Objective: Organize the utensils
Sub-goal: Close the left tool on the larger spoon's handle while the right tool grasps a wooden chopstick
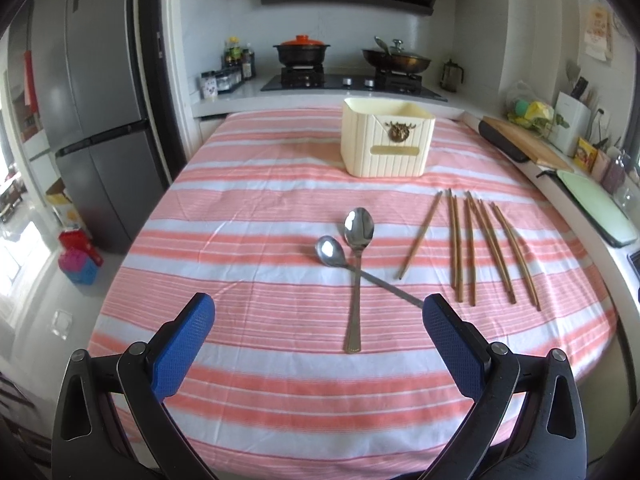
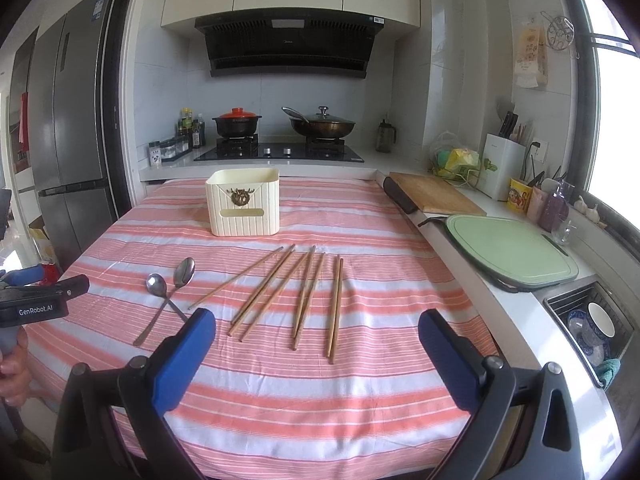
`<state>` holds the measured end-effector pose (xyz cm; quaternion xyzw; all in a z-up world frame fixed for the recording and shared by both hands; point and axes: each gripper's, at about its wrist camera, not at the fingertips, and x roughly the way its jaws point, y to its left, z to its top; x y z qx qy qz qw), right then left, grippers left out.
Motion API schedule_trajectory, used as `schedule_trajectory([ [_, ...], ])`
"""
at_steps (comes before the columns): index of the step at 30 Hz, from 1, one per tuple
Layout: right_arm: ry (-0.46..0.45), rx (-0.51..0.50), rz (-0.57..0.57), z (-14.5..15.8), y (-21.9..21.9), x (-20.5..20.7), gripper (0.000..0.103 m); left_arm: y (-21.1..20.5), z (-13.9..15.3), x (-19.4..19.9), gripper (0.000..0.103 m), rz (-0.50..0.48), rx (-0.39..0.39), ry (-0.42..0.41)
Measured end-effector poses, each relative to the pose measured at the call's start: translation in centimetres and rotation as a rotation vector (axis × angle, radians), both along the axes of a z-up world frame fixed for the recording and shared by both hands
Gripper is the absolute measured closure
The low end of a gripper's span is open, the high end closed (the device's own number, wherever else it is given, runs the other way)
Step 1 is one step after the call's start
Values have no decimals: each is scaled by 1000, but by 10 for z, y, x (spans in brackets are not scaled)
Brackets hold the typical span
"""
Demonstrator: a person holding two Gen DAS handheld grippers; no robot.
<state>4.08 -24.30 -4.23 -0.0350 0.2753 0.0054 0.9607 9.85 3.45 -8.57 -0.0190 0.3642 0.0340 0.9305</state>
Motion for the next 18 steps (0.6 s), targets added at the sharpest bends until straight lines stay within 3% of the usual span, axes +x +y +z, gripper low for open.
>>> schedule_trajectory([
  [7, 73, -3, -29, -20, -9, 24, 0, -24, -29, 62, 4, -162, -17, 87],
  [14, 107, 6, -78, -30, -24, 45, 0, -29, -65, 135, 36, -271, -96, 226],
  [18, 131, 21, -87, -38, -28, 54, 0, -29, -83, 161, 56, -264, -97, 288],
])
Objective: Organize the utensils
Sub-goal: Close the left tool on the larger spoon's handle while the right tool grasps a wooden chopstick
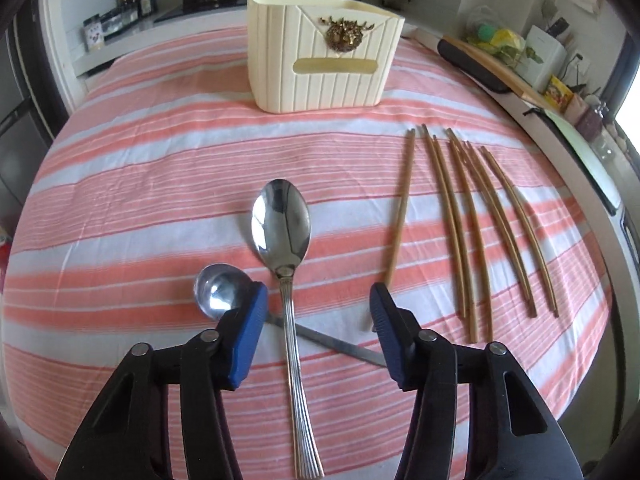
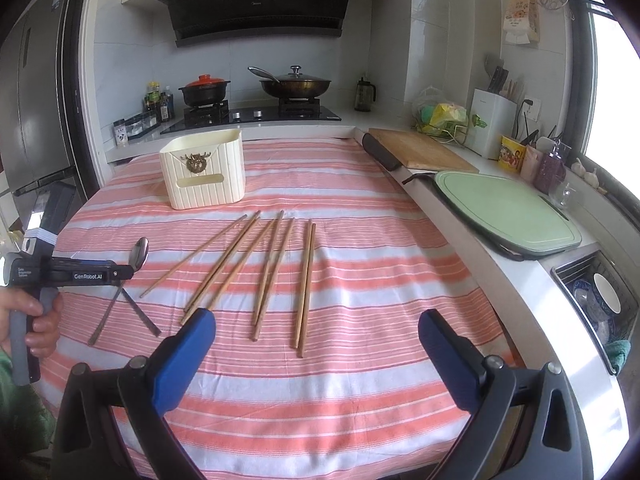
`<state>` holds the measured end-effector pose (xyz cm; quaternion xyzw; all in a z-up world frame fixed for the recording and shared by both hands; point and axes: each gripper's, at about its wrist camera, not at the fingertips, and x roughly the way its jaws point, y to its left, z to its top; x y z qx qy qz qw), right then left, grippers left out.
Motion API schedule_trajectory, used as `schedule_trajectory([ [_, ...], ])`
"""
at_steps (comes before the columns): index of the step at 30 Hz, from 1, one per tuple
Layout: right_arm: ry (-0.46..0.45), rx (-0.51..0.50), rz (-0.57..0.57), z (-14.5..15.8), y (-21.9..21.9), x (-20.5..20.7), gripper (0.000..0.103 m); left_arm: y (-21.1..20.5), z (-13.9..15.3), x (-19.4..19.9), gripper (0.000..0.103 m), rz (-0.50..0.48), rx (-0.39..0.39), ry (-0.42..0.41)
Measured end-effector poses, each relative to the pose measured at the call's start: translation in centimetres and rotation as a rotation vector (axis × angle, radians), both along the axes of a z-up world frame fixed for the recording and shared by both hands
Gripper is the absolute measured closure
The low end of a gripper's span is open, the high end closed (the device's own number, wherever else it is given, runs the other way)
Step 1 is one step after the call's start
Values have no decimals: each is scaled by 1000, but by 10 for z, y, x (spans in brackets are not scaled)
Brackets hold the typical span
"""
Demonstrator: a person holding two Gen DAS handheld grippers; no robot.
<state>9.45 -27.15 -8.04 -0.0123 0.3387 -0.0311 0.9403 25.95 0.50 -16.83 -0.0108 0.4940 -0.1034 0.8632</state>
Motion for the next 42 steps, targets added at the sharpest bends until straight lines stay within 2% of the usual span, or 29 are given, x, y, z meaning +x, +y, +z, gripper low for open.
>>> schedule_trajectory([
  [3, 20, 9, 1, -6, -4, 7, 0, -2, -12, 10, 63, -4, 17, 33],
  [7, 27, 11, 4, -11, -11, 20, 0, 1, -25, 19, 64, 32, 42, 65],
  [11, 25, 41, 40, -19, -25, 44, 0, 3, -28, 15, 64, 43, 66, 49],
  [13, 81, 64, 57, -34, -33, 64, 2, 0, -29, 13, 64, 39, 90, 37],
  [14, 119, 84, 69, -43, -36, 75, 5, -1, -29, 12, 64, 36, 100, 32],
  [16, 207, 130, 89, -63, -41, 97, 38, -2, -29, 11, 64, 37, 108, 26],
  [17, 242, 146, 99, -71, -42, 106, 44, -1, -29, 11, 64, 39, 105, 25],
  [19, 294, 164, 114, -87, -41, 122, 64, 0, -29, 11, 64, 41, 96, 24],
  [24, 382, 184, 144, -109, -35, 144, 83, 1, -29, 11, 64, 38, 86, 18],
  [31, 463, 105, 213, -110, -16, 156, 85, 2, -29, 12, 61, 42, 84, 23],
  [33, 471, 45, 223, -111, -10, 161, 89, 3, -29, 12, 58, 48, 87, 27],
  [34, 476, 47, 217, -111, -10, 165, 92, 3, -29, 12, 57, 52, 91, 28],
  [36, 484, 57, 205, -112, -12, 175, 96, 4, -30, 12, 50, 61, 97, 31],
  [39, 498, 79, 185, -111, -17, 192, 96, 9, -31, 15, 37, 70, 93, 39],
  [42, 519, 53, 206, -111, -12, 206, 93, 15, -31, 19, 28, 87, 66, 53],
])
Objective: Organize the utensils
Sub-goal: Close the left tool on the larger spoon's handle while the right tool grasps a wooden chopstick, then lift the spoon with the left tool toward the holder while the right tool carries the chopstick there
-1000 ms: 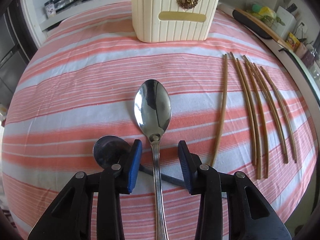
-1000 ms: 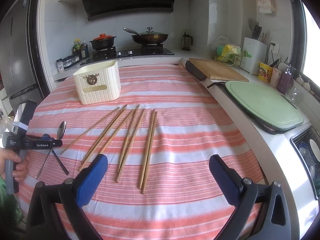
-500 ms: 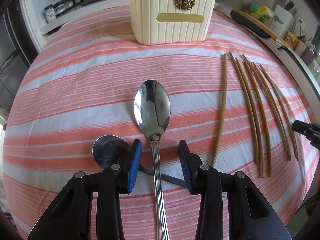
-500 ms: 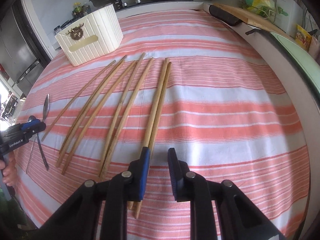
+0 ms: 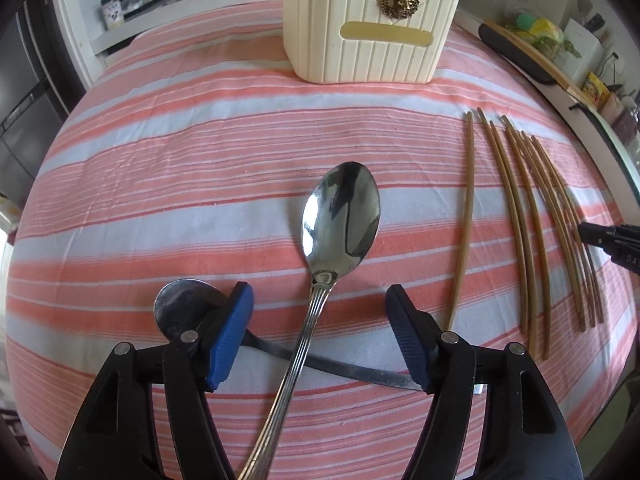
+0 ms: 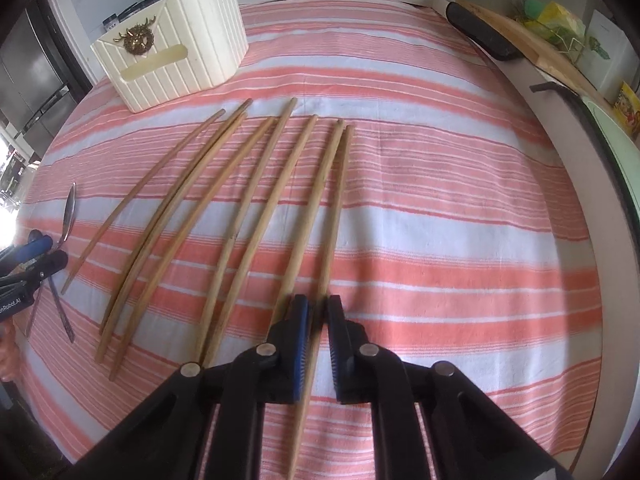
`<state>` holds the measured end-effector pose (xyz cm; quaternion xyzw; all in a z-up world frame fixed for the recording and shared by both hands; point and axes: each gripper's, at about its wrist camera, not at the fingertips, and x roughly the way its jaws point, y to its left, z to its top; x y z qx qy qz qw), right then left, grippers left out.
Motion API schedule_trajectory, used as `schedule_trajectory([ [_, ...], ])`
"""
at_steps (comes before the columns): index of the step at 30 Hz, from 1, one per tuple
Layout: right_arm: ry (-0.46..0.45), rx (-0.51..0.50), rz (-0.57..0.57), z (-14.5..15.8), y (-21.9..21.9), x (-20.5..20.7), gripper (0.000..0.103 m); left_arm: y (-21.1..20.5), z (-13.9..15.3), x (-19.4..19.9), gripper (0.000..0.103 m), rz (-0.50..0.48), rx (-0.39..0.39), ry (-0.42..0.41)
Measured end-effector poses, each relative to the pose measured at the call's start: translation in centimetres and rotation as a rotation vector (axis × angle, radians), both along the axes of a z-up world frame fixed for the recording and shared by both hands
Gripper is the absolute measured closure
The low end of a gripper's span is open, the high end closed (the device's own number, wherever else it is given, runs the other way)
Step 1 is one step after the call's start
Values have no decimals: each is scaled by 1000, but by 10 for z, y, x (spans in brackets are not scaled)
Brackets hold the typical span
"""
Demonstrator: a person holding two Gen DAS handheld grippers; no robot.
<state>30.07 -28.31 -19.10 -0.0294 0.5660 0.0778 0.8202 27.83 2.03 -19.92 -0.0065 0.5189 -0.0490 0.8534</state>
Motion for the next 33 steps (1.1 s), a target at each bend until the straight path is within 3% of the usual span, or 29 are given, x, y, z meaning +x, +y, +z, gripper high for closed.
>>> schedule_trajectory([
  [3, 0, -22, 16, -1, 6, 13, 93, -1, -1, 7, 19, 4, -4, 13],
  [5, 2, -15, 15, -1, 6, 21, 93, -8, -3, 13, 16, -4, 32, 19],
  [7, 11, 7, 10, -3, 6, 38, 92, -13, -4, 21, 15, -18, 67, 19],
  [11, 43, 63, 8, -5, 0, 64, 92, -9, -4, 37, 15, -40, 62, 43],
  [13, 55, 83, 12, -5, -4, 76, 93, -7, -4, 44, 21, -55, 65, 56],
  [16, 68, 90, 25, -8, 1, 98, 96, -11, -1, 51, 42, -98, 71, 59],
  [17, 67, 95, 29, -10, 4, 103, 96, -14, 0, 52, 61, -120, 72, 55],
  [22, 56, 127, -2, -11, 6, 126, 97, -10, 9, 58, 62, -112, 43, 41],
  [27, -69, 133, 12, 25, 6, 103, 97, 8, 46, 36, 62, -75, -40, -72],
  [33, -247, 114, 94, 87, 16, 28, 97, 27, 102, -12, 62, -34, -127, -245],
])
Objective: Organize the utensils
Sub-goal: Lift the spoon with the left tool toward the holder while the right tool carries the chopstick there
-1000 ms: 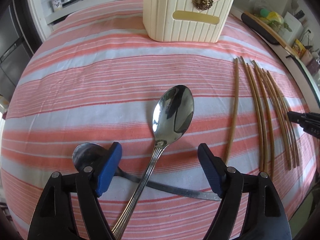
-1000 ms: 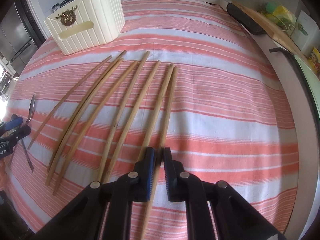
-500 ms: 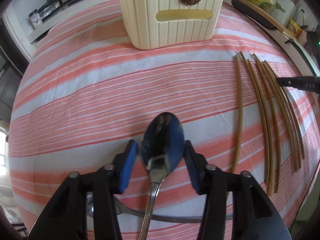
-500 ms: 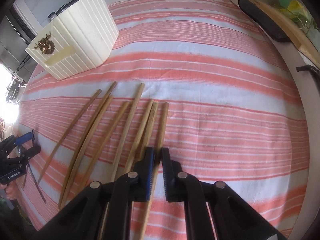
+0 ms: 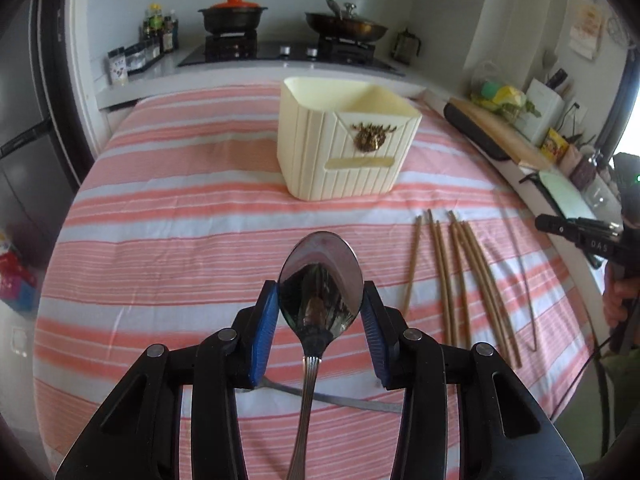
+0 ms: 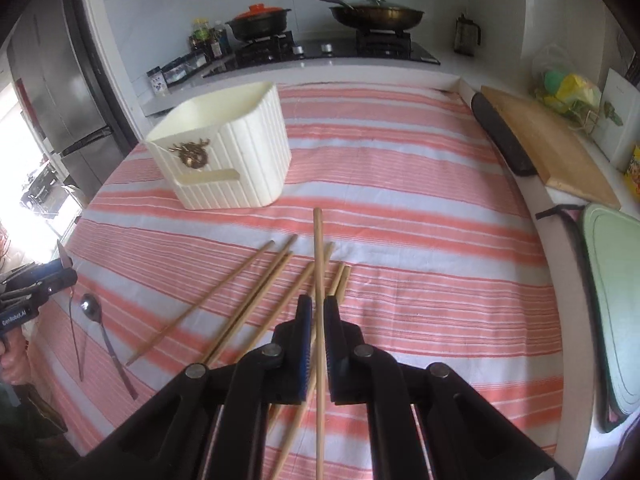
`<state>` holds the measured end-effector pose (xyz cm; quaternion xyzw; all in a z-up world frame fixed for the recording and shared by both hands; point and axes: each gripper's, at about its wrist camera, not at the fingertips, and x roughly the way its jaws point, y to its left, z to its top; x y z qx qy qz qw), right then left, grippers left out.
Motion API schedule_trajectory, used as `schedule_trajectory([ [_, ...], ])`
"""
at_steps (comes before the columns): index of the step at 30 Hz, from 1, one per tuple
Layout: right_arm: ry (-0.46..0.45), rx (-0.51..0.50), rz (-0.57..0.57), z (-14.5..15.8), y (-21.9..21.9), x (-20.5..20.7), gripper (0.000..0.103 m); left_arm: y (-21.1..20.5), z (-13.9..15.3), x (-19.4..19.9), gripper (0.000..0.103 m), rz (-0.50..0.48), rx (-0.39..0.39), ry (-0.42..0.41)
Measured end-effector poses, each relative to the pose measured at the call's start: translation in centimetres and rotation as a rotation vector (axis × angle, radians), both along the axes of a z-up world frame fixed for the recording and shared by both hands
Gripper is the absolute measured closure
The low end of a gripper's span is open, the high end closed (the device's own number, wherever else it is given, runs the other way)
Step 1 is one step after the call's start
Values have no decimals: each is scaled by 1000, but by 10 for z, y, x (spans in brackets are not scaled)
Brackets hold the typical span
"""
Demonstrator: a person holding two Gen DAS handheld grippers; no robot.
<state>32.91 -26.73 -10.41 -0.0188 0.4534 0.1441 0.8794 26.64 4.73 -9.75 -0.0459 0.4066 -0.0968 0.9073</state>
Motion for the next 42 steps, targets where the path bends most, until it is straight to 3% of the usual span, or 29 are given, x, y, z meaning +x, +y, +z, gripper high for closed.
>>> schedule_trajectory([
  [6, -144, 40, 40, 49, 10, -61, 97, 6, 39, -43, 62, 19, -32, -117],
  [10, -140, 22, 65, 53, 14, -73, 97, 8, 48, -56, 62, 17, -36, -141],
  [12, -82, 6, 62, 41, 10, -63, 96, 7, 49, -58, 62, 16, -31, -144],
  [14, -6, -1, 44, 20, 4, -44, 82, 6, 48, -60, 62, 18, -29, -144],
  [15, 24, 4, 42, 8, 1, -34, 70, 7, 48, -60, 62, 20, -30, -142],
  [17, 79, 13, 46, -18, -3, -13, 70, 8, 46, -59, 62, 27, -30, -136],
  [20, 85, -28, 99, -45, 6, 9, 70, 9, 42, -57, 62, 36, -22, -122],
  [30, 112, -171, 152, -90, 51, 66, 74, 8, 37, -50, 62, 36, -11, -95],
  [33, 120, -142, 105, -86, 46, 78, 97, 9, 37, -48, 62, 38, -13, -91],
  [35, 120, -72, 74, -73, 37, 76, 97, 10, 38, -49, 62, 37, -15, -95],
  [42, 19, 21, 70, -6, 9, 24, 97, 12, 47, -55, 62, 21, -41, -104],
])
